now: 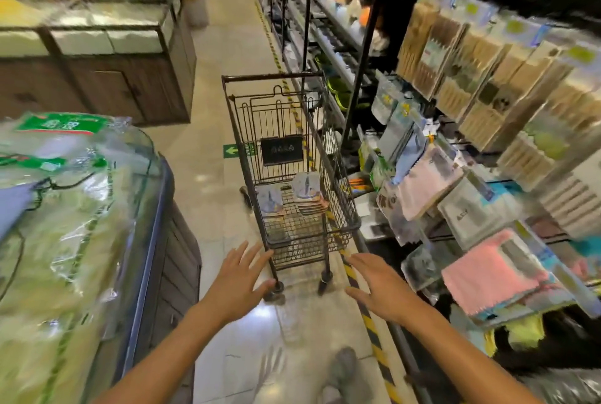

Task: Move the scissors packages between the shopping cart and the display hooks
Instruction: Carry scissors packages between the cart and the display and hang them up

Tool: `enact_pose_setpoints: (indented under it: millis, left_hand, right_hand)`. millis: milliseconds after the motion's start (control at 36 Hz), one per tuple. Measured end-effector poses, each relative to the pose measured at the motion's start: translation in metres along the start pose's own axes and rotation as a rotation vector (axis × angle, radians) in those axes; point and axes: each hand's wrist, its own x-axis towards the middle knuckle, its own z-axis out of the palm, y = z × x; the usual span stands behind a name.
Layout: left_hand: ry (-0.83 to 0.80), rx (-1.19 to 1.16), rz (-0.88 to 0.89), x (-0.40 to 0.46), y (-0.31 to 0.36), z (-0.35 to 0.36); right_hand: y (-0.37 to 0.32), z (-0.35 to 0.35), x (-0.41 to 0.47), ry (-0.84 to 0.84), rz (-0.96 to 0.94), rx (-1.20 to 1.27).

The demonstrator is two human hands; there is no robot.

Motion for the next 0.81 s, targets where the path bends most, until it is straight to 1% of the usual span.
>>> enact_pose_setpoints:
  millis: [139,278,472,639,806]
  left_hand:
    - [-0.046,0.023,-0.028,0.053,0.006,-0.005]
    - [-0.105,0.014,-0.111,0.112,0.018,-0.018]
    - [-0.181,0.014,-0.18,0.185,0.034,-0.027]
    - [-0.189,-0.051,-0.222,0.221,0.036,-0.025]
    - [-0.243,-0.033,-0.275,0.258,0.022,-0.015]
  right_hand:
    - [0.035,-0.01,0.06,-0.036,-0.006,0.045]
    - [0.075,-0.023,0.117,-0.086,0.025,0.128]
    - [0.117,-0.051,0.185,-0.142,-0.008,0.163]
    - [0.132,-0.057,0.229,-0.214,-0.038,0.186]
    - [0.137,-0.049,0.273,-0.273,-0.01,0.201]
